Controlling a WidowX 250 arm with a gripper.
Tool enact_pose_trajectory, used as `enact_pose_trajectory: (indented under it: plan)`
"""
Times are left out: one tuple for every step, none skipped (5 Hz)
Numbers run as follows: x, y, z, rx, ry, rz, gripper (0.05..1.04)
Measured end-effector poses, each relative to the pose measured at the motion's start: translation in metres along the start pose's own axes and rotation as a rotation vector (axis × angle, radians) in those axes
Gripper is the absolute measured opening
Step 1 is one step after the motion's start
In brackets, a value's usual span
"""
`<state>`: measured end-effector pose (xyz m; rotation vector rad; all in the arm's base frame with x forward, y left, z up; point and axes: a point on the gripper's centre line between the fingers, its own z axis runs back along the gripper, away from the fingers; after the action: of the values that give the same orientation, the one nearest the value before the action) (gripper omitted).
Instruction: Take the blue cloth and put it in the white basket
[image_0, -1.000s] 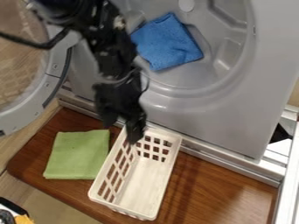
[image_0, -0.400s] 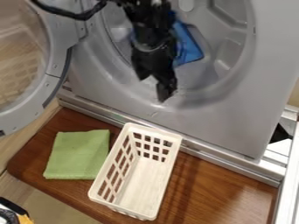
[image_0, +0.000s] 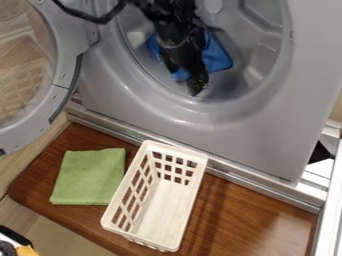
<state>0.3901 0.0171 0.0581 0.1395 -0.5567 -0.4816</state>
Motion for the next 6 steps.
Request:
enact_pose_trajectory:
  plan:
    - [-0.004,0.009,-0.009,0.015,0.003,0.001,1.000]
    - [-0.002,0.013,-0.019,0.017,-0.003,-0.009,1.000]
    - [0.009,0.022,-0.027,0.029,-0.024,-0.029,0.944]
    - [0.010,0.027,-0.029,0.047,-0.015,-0.021,0.652]
    - [0.010,0.028,-0.032,0.052,0.007,-0.030,0.347]
    - [0.009,0.026,-0.033,0.043,0.006,-0.018,0.147]
